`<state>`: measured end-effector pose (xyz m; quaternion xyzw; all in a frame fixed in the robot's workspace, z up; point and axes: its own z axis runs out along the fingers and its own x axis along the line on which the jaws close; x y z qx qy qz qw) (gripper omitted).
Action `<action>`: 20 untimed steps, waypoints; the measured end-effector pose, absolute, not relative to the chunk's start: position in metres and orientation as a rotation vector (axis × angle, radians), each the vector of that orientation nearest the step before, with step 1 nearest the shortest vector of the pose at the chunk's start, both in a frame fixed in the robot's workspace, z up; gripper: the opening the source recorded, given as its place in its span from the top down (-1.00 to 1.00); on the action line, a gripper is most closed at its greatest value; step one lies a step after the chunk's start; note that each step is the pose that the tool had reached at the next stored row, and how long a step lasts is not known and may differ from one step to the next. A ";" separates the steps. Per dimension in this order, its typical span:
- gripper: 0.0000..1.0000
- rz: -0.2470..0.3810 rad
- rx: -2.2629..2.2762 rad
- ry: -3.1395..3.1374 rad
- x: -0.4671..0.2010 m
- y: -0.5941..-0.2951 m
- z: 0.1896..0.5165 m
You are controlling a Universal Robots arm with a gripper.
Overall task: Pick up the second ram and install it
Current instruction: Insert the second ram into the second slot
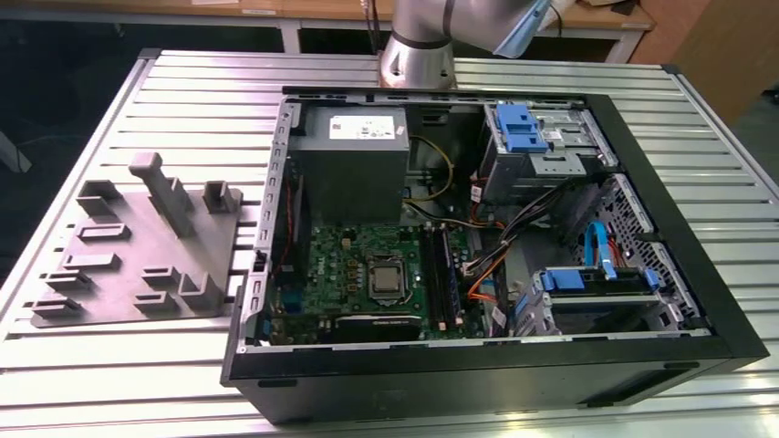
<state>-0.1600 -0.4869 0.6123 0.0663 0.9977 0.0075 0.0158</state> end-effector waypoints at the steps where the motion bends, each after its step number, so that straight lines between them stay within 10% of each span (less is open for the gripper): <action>1: 0.77 0.024 0.206 3.103 -0.160 -0.487 0.612; 20: 0.77 0.063 0.207 3.104 -0.160 -0.487 0.610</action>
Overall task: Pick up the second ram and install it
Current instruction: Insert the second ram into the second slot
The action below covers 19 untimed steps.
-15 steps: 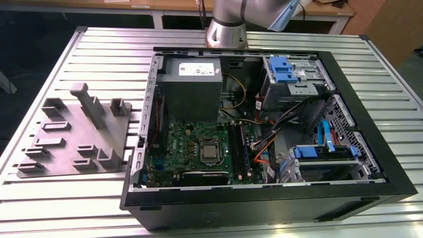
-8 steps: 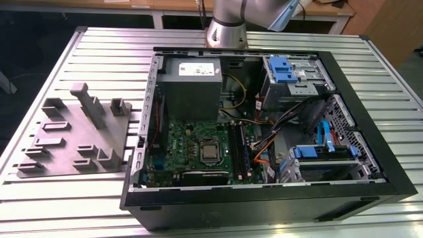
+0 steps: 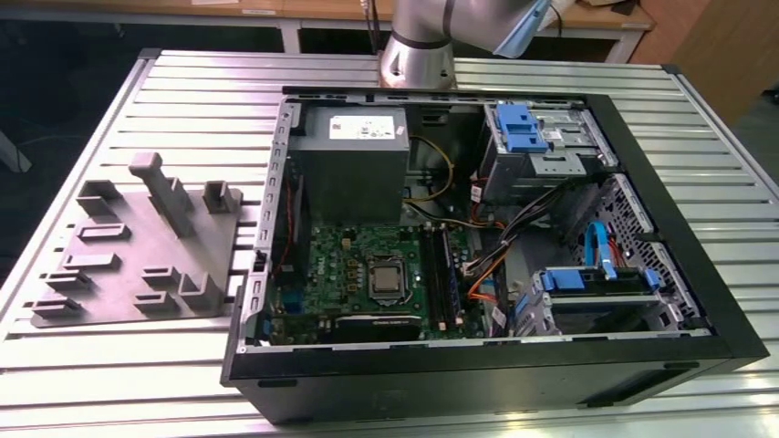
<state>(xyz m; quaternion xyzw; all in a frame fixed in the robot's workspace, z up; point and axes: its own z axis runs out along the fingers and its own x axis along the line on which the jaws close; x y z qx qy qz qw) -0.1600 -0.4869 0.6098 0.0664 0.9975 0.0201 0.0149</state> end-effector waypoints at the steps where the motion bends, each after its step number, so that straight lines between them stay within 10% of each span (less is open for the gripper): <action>1: 0.77 0.063 0.207 3.104 -0.160 -0.487 0.610; 19: 0.77 0.079 0.207 3.105 -0.160 -0.487 0.610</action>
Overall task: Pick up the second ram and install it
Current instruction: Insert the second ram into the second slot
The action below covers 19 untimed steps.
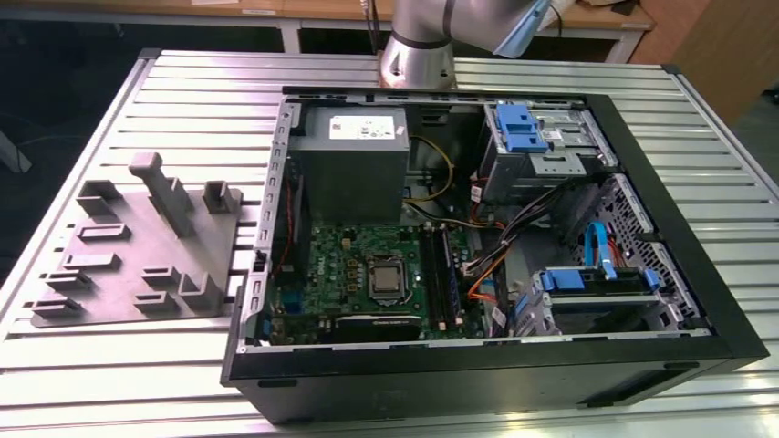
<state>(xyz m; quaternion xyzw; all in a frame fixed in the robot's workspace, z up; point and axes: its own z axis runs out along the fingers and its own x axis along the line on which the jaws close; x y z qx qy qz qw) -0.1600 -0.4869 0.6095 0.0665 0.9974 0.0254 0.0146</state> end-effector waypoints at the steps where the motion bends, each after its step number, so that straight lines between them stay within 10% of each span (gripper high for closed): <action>1: 0.77 0.080 0.207 3.105 -0.160 -0.487 0.610; 19: 0.77 0.082 0.207 3.105 -0.156 -0.487 0.609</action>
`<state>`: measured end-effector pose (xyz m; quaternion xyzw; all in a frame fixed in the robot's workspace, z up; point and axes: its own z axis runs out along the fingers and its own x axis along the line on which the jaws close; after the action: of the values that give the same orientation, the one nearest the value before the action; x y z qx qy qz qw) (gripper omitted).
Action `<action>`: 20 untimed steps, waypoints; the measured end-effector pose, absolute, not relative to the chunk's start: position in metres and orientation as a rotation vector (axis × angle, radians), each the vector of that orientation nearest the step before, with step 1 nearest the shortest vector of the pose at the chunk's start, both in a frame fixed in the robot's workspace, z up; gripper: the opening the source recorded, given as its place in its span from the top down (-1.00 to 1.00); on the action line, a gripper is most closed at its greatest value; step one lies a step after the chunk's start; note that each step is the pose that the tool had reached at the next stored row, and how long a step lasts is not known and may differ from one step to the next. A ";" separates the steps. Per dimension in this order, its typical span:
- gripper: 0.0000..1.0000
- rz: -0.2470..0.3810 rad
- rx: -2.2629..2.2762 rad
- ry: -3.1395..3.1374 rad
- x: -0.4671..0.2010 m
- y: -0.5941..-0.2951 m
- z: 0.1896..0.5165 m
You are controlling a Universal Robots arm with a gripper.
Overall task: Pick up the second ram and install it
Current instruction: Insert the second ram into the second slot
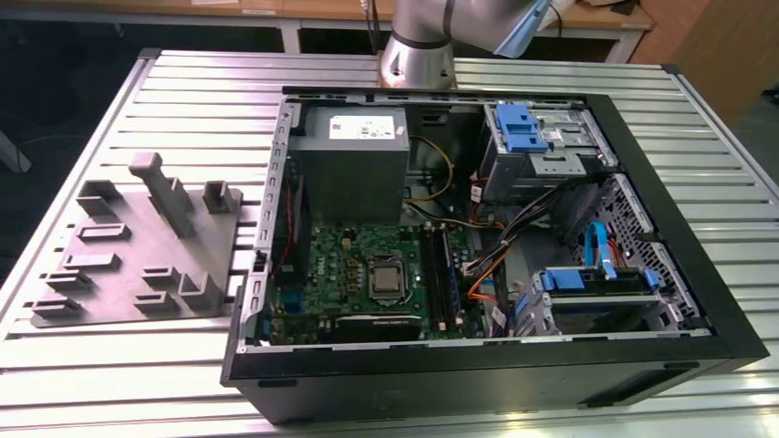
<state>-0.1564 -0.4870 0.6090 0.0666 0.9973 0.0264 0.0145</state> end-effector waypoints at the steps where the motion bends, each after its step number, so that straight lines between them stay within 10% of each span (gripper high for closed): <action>1: 0.77 0.082 0.207 3.105 -0.156 -0.487 0.609; 20: 0.77 0.082 0.207 3.105 -0.144 -0.487 0.608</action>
<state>-0.1441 -0.4870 0.6079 0.0665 0.9973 0.0264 0.0145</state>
